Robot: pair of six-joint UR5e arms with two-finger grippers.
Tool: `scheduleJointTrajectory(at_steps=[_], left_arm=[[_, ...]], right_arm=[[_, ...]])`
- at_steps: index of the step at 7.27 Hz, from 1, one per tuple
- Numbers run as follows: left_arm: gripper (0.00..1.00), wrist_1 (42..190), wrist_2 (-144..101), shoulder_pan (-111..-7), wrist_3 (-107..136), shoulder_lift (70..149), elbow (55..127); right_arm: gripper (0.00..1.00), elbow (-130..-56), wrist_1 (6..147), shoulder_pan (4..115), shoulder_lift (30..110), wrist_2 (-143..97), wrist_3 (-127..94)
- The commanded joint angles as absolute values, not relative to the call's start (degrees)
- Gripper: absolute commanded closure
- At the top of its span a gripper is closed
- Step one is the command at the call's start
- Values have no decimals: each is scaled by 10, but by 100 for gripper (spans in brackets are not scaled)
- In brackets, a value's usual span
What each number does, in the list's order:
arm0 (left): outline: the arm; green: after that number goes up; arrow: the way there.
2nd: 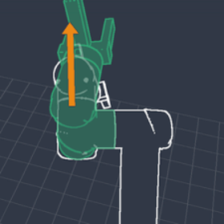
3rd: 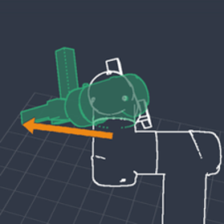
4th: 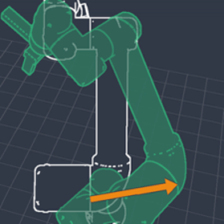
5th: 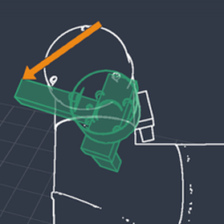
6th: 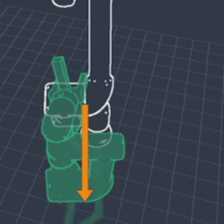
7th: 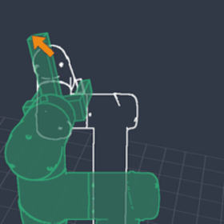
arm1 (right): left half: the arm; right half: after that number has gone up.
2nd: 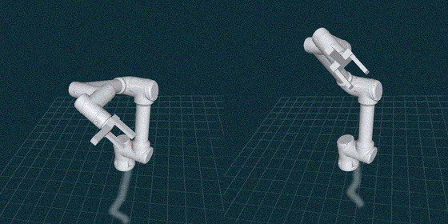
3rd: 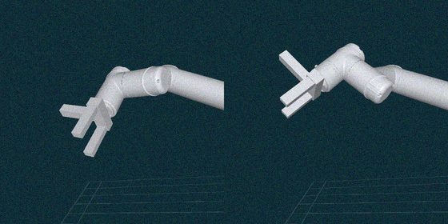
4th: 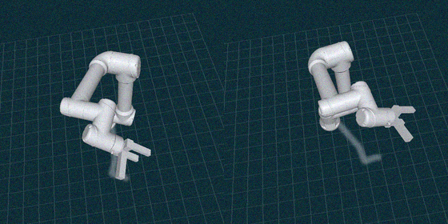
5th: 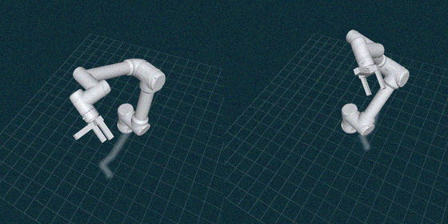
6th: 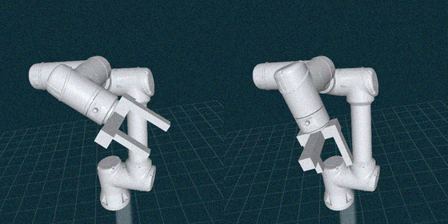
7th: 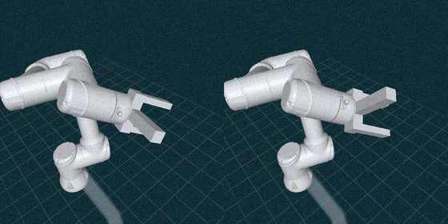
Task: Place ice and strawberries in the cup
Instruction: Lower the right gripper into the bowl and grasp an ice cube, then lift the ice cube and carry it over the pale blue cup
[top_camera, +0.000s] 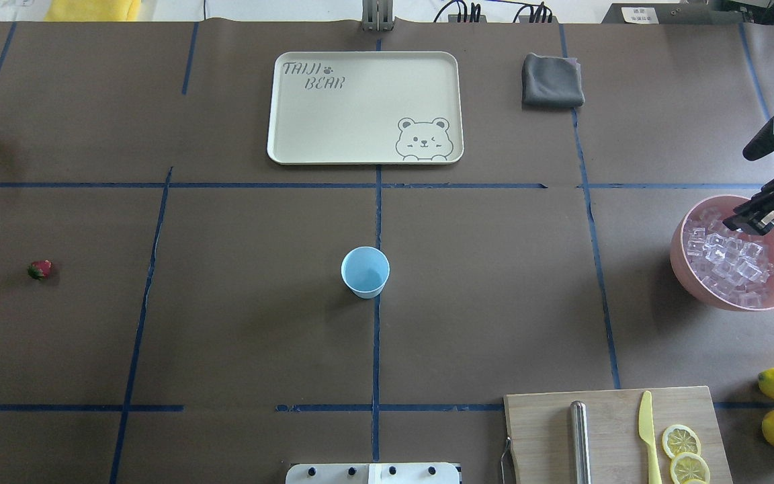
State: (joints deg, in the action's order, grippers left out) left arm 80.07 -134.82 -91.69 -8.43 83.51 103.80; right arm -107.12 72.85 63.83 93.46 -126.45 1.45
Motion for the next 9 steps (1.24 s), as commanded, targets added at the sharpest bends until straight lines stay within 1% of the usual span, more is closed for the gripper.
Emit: scheduleJointTrajectory(at_steps=[1,3,4,5,6,7,9], left_arm=[[0,801,-1348,-917,-84,835,1038],[0,801,-1348,-917,-83,835,1038],[0,801,-1348,-917,-84,835,1038],[0,801,-1348,-917,-84,835,1038],[0,801,-1348,-917,-84,835,1037],[0,801,-1348,-917,-84,835,1037],[0,802,-1348,-917,-84,835,1038]], right_arm=[[95,-1078,731,694,924,-1269,-133],[97,-1083,740,693,874,-1279,-288],[97,-1096,756,680,853,-1294,-326],[97,-1116,784,644,830,-1293,-353],[97,-1131,822,603,776,-1289,-412],[97,-1131,842,559,723,-1286,-422],[98,-1139,888,500,654,-1265,-434]])
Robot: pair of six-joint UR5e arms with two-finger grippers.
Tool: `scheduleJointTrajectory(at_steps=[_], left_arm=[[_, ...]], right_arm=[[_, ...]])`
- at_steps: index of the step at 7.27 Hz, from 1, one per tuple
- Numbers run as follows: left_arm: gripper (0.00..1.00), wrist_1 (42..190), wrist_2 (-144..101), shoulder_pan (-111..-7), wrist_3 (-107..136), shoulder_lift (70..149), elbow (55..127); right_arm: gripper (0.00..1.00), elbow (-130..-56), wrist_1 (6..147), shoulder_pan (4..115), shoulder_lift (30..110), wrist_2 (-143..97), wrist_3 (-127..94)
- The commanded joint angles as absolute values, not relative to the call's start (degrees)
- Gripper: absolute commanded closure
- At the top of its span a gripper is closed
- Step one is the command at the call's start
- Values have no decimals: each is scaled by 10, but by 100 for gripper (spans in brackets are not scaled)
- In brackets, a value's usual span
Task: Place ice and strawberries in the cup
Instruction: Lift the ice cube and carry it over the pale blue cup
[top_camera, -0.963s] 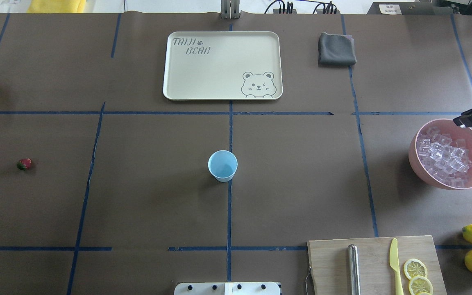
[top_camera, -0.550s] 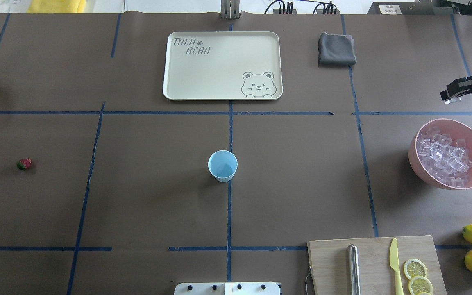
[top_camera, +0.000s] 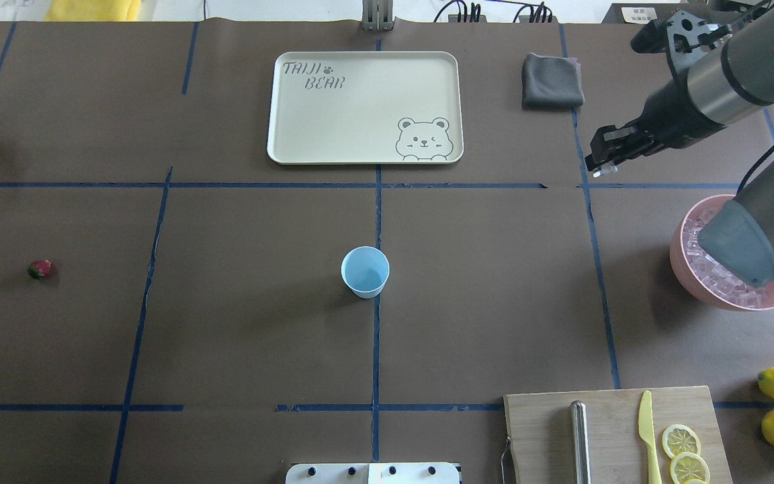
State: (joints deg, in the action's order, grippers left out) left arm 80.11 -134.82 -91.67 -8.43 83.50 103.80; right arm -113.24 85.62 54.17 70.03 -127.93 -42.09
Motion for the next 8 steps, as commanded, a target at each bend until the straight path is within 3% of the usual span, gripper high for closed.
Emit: scheduleJointTrajectory(at_steps=[1,5,8], left_arm=[[0,804,-1348,-917,-84,835,1038],[0,802,-1348,-916,-84,835,1038],[0,801,-1348,-916,-84,835,1038]], right_arm=[[97,-1141,909,464,616,-1226,-500],[98,-1120,997,335,492,-1062,-598],[100,-1025,995,255,438,-953,-675]])
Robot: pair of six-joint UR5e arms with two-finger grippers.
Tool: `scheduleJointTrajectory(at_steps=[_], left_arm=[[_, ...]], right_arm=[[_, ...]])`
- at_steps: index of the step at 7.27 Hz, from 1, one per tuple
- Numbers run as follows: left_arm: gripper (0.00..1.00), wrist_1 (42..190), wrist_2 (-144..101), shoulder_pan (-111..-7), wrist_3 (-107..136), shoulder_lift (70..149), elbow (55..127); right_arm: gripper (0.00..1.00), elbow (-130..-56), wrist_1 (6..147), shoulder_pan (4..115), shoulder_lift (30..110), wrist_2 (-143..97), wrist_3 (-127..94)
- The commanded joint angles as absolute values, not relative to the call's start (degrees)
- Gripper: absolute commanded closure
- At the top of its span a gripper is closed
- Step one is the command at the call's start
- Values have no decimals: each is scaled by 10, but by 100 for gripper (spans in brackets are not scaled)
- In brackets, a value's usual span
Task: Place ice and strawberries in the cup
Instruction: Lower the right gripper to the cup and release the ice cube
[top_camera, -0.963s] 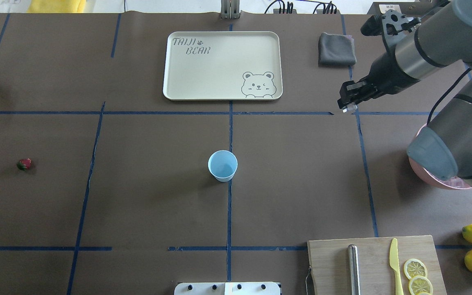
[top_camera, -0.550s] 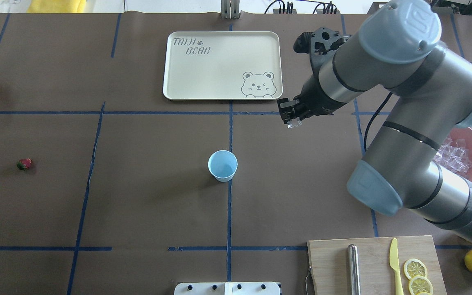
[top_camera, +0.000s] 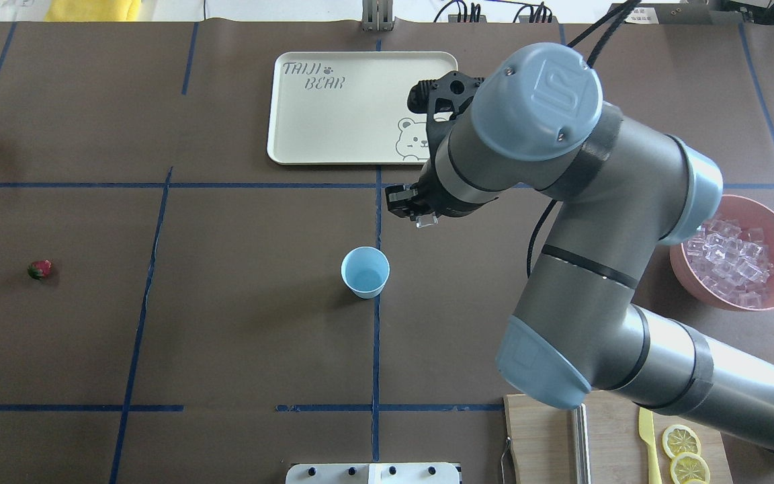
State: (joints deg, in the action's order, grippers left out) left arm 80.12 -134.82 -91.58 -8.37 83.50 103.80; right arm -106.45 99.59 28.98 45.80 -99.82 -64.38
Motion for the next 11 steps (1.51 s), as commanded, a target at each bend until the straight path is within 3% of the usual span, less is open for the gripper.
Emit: scheduleJointTrajectory(at_steps=[1,6,7,8,11], left_arm=[[0,801,-1348,-916,-84,835,1038],[0,801,-1348,-916,-83,835,1038],[0,802,-1348,-916,-84,835,1038],[0,802,-1348,-916,-84,835,1041],[0,803,-1348,-916,-84,835,1042]], right_arm=[[100,-993,995,244,418,-947,-679],[98,-955,993,230,411,-940,-683],[56,-955,991,230,409,-941,-687],[1,-960,964,230,412,-945,-694],[0,-960,962,230,413,-945,-693]])
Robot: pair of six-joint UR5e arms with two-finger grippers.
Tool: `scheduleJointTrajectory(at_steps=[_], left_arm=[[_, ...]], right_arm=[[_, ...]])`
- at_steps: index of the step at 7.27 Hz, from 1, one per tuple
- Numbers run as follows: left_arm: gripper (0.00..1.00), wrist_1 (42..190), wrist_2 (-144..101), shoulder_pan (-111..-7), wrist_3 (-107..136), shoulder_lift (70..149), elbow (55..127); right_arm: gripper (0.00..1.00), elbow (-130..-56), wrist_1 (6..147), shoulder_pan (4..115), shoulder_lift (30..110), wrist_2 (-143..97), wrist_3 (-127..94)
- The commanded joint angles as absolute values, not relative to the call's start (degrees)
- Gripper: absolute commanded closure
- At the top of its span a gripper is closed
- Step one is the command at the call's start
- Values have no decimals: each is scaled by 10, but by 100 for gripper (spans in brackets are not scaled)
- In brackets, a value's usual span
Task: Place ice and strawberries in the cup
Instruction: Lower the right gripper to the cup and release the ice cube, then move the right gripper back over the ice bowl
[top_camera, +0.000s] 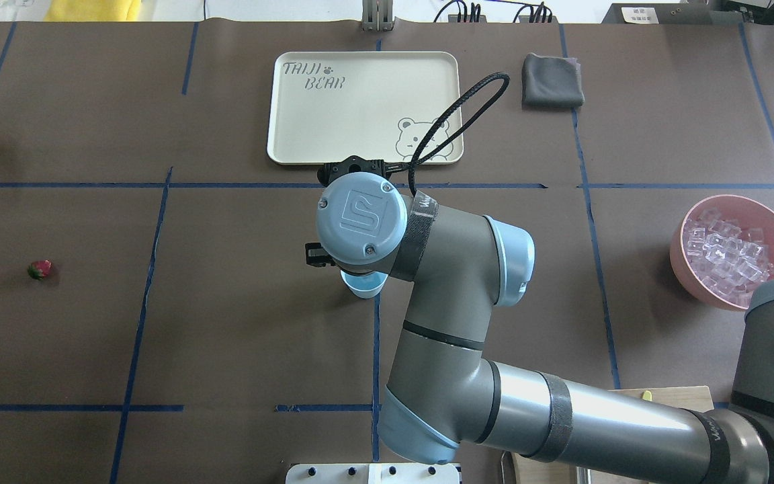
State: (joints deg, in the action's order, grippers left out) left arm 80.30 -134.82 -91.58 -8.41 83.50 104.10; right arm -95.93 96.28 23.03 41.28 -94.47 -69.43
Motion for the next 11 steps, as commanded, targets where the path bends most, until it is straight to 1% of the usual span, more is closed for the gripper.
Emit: scheduleJointTrajectory(at_steps=[1,2,4,6,7,9,11], left_arm=[[0,803,-1348,-916,-84,835,1043],[0,803,-1348,-916,-83,835,1044],[0,804,-1348,-916,-84,835,1046],[0,802,-1347,-916,-84,835,1045],[0,804,-1348,-916,-84,835,1045],[0,805,-1348,-916,-84,835,1046],[0,806,-1348,-916,-84,836,1047]], right_arm=[[0,-962,963,235,413,-947,-686],[0,-971,968,245,416,-949,-676],[1,-1031,1018,279,437,-961,-592],[1,-1114,1019,360,522,-1063,-508],[1,-1160,1017,384,573,-1078,-458],[1,-1223,1013,420,674,-1092,-384],[1,-1243,986,494,761,-1156,-287]])
